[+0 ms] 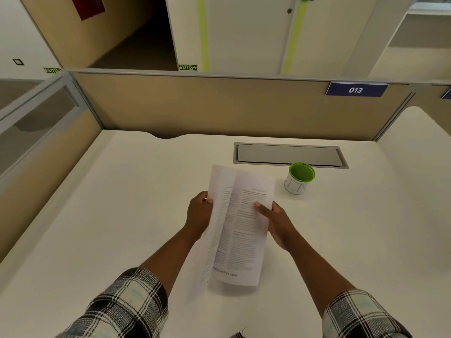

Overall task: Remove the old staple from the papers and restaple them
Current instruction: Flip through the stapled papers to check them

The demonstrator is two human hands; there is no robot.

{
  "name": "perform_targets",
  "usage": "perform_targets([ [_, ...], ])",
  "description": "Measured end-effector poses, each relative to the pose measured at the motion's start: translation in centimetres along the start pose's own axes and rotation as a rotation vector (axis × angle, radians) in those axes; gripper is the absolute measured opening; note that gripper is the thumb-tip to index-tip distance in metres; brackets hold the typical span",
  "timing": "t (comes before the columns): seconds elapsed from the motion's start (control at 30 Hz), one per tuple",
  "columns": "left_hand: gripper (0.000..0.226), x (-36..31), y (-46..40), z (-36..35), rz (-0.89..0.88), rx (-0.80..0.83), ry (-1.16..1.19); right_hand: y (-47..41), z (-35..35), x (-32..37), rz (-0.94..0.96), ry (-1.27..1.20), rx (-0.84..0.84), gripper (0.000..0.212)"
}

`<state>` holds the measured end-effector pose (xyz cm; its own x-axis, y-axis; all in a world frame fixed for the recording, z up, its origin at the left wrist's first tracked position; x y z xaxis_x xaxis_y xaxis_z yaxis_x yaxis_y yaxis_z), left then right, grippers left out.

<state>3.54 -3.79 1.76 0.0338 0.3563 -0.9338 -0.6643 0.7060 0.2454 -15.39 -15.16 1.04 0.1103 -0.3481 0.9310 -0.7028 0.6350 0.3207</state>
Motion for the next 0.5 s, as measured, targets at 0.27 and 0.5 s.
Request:
perform_targets([
  [0.27,0.020,-0.6,0.1,0.9,-0.043,-0.181,-0.109,0.2,1.1,1.9,0.058,-0.075,-0.085,0.051],
  [0.5,0.018,-0.5,0.8,1.0,-0.118,-0.228,-0.013,0.8,1.3,3.2,0.213,0.056,-0.105,0.060],
])
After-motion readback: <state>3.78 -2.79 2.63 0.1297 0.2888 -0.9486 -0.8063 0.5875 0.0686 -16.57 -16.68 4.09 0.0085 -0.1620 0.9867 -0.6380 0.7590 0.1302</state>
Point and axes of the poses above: each hand's wrist, its own y-axis away from the middle knuckle, its own z-axis out of the back of the hand, x = y × z, the point moved 7 cm from there along -y, towards the middle knuckle, and after that the axes turned 1 degree about -z, right-handed, at the moved point
